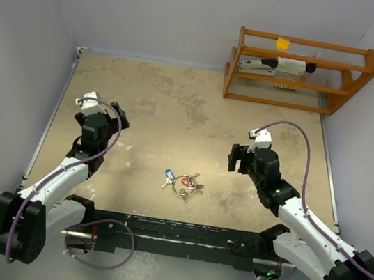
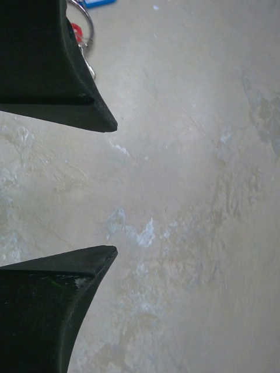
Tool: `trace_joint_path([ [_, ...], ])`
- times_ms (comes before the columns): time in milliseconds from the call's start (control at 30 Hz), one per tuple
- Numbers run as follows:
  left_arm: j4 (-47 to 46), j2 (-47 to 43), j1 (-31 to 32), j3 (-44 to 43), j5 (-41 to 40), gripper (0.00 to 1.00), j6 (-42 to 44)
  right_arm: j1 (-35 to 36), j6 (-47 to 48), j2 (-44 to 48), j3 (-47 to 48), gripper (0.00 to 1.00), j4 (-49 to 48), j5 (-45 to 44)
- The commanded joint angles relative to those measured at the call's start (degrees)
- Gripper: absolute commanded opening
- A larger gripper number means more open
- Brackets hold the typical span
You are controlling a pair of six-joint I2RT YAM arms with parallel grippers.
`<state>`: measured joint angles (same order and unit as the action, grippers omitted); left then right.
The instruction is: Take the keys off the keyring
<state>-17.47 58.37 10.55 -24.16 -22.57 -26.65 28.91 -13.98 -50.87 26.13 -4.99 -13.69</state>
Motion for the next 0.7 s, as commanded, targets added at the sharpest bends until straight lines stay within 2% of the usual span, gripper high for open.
trace_joint_path([
  [0,-3.0,-3.0,0.3,-0.4,1.9,0.99,-7.2,5.3,-0.4,-2.3,4.3,0.79,0.6,2.5],
  [267,-1.9,-7.5,1.0,1.8,-7.6,0.99,-5.9,15.7,-3.1,-12.0,6.0,0.66,0.6,1.0],
  [467,4.4,-1.3,1.1,-3.8,-2.7,1.00,-5.5,20.5,-5.0,-14.3,7.0,0.51,2.4,0.5],
  [667,10.1,2.2,1.1,-7.5,-1.1,0.90,-2.6,24.1,-6.5,-14.1,5.9,0.52,3.9,2.1],
])
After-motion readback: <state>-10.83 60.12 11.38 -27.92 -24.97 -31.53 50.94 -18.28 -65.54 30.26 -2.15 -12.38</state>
